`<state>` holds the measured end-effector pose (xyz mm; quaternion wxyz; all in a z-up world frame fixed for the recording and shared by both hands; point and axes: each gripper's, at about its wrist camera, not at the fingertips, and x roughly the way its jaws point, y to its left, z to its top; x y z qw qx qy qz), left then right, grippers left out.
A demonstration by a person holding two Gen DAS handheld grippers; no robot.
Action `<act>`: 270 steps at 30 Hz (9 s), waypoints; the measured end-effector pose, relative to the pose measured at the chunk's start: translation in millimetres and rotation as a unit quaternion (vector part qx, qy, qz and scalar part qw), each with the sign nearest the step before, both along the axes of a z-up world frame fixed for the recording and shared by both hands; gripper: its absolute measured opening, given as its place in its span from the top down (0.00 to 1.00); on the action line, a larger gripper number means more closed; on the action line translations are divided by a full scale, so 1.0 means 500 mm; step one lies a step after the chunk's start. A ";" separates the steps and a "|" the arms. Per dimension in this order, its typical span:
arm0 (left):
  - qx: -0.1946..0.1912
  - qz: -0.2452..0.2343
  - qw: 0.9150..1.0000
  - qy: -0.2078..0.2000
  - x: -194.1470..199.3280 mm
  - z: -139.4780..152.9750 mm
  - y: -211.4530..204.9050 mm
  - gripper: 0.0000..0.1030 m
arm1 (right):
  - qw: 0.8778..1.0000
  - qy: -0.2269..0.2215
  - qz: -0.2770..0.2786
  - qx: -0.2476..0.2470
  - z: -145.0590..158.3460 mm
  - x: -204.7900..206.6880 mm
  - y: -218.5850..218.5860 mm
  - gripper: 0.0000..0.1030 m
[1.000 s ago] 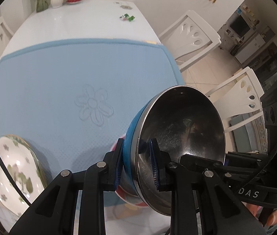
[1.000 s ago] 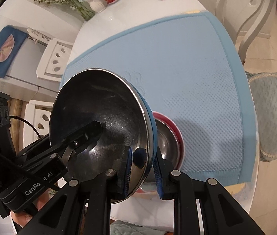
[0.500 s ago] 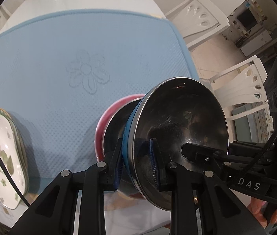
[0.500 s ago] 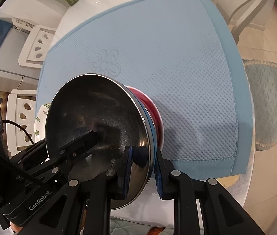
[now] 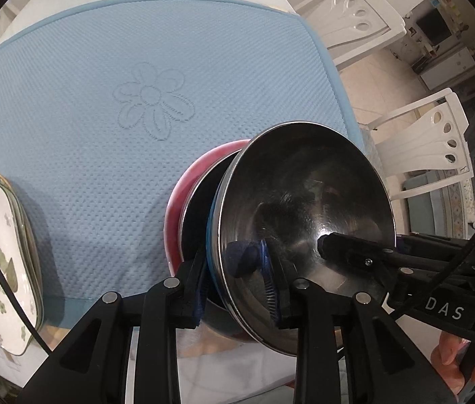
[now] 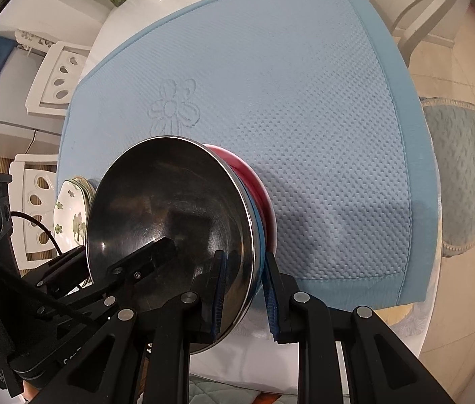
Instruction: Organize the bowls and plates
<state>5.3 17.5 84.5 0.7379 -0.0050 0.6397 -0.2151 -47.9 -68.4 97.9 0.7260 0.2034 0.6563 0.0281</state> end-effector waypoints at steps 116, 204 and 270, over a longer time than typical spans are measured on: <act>-0.082 0.249 0.965 -0.009 0.040 0.116 0.422 0.53 | 0.989 -0.097 0.081 0.071 0.082 0.112 0.347 0.52; 0.017 0.218 0.937 -0.273 -0.297 0.258 0.593 0.31 | 0.960 -0.222 0.104 -0.135 0.226 -0.236 0.541 0.22; 0.115 0.132 0.957 -0.232 -0.134 0.138 0.639 0.31 | 0.963 -0.164 0.019 -0.212 0.150 -0.079 0.606 0.22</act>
